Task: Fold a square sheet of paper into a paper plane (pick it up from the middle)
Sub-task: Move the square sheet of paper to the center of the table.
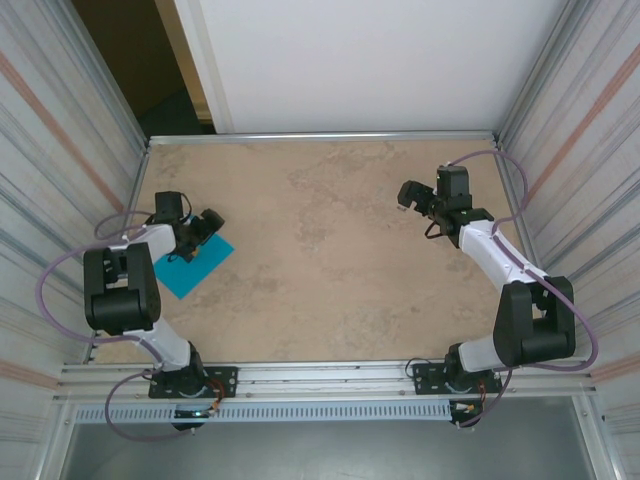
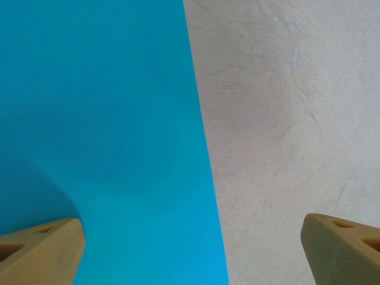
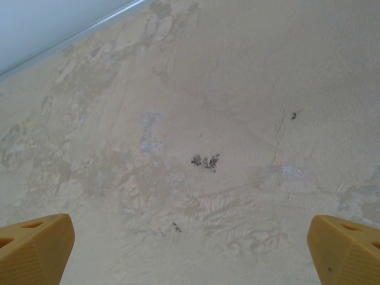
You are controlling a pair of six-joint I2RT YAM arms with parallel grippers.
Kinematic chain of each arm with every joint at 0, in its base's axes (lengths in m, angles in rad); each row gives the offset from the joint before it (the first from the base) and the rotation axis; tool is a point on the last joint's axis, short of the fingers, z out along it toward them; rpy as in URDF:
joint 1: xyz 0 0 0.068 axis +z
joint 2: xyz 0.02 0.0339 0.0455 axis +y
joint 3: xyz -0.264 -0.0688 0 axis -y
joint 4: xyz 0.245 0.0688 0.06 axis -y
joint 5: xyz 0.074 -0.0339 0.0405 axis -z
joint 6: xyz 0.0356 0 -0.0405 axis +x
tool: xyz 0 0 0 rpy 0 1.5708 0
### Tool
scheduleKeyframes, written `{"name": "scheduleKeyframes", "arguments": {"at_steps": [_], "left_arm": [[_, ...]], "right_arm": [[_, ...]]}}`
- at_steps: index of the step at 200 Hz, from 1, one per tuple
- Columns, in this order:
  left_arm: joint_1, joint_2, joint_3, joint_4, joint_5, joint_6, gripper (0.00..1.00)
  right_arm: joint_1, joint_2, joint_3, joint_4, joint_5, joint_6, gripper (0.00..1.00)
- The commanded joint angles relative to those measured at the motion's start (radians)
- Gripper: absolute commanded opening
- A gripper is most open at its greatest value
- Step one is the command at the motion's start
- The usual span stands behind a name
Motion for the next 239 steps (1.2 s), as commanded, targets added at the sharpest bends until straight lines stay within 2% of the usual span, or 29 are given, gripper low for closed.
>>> {"name": "scheduleKeyframes", "arguments": {"at_steps": [1,23,54,104,134,153,168,209,239], "left_arm": [[-0.034,0.039,0.001,-0.061,0.077,0.001,0.94],[-0.121,0.066,0.021,-0.093,0.088,0.0,0.94],[-0.332,0.12,0.079,-0.13,0.074,-0.011,0.92],[-0.647,0.266,0.224,-0.135,0.081,-0.134,0.9],[-0.767,0.32,0.284,-0.072,0.133,-0.229,0.9],[-0.792,0.304,0.32,-0.03,0.191,-0.241,0.9],[-0.783,0.256,0.345,-0.037,0.236,-0.219,0.91],[-0.631,0.046,0.247,-0.112,0.277,-0.11,0.97],[-0.528,-0.022,0.148,-0.164,0.24,-0.076,0.97]], "right_arm": [[0.004,0.016,0.03,-0.012,0.003,0.045,0.99],[0.016,0.031,0.04,-0.028,0.005,0.06,0.99],[0.056,0.041,0.048,-0.048,0.063,0.073,0.99],[0.077,0.071,0.069,-0.077,0.061,0.11,1.0],[0.078,0.068,0.053,-0.085,0.021,0.146,1.0],[0.078,0.062,0.046,-0.103,-0.019,0.154,0.99],[0.08,0.058,0.051,-0.111,-0.111,0.134,0.97],[0.185,0.12,0.121,-0.195,-0.331,0.108,0.89],[0.302,0.267,0.205,-0.224,-0.437,0.13,0.72]]}}
